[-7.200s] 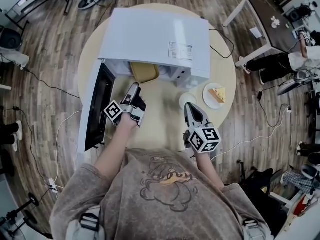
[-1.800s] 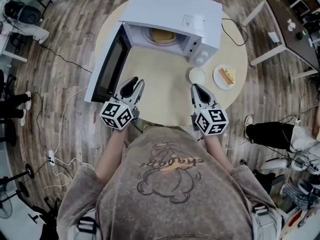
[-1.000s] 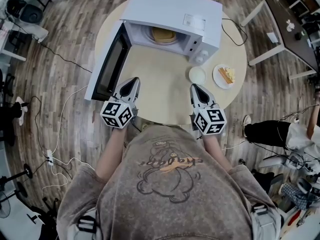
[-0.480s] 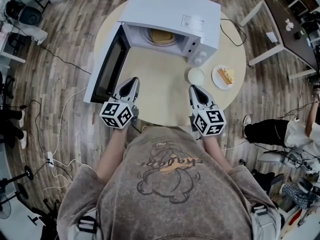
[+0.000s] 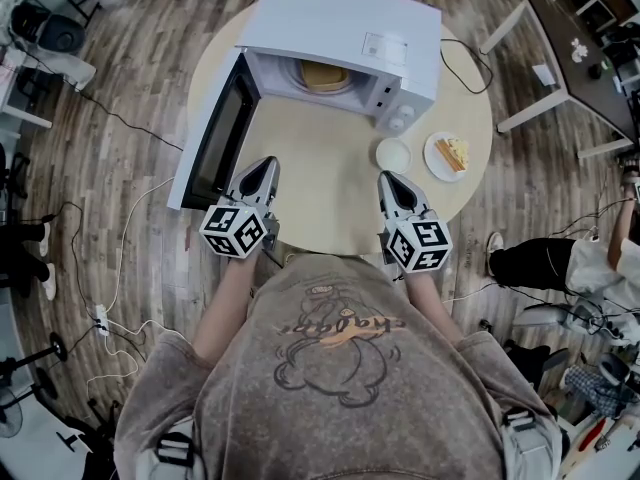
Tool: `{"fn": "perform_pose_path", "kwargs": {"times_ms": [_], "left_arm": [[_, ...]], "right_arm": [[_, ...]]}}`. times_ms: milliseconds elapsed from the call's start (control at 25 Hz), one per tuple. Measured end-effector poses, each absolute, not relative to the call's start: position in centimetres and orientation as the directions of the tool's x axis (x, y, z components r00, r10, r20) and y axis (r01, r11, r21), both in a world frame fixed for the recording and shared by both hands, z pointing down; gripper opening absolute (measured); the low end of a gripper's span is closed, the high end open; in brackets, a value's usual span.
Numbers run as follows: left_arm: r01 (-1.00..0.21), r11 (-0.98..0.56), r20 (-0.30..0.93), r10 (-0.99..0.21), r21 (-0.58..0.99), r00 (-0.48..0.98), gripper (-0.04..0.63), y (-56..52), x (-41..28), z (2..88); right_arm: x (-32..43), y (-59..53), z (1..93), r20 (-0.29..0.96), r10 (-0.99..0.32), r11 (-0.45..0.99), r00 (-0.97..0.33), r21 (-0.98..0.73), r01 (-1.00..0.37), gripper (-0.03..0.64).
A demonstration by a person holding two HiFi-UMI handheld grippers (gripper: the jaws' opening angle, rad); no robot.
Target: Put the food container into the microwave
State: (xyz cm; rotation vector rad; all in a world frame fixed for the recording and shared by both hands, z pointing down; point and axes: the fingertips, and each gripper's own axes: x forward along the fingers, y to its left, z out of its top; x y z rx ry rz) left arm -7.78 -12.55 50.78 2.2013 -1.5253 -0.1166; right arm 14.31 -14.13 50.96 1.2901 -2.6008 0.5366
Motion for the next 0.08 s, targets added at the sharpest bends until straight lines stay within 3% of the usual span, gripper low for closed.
{"fn": "perform_pose_path", "kwargs": {"times_ms": [80], "left_arm": [[-0.866, -0.279, 0.185, -0.906, 0.414, 0.381, 0.031, -12.69, -7.84, 50.85]], "right_arm": [[14.27, -14.29, 51.02, 0.324, -0.728, 0.556, -0.604, -0.236, -0.797, 0.0]]}}
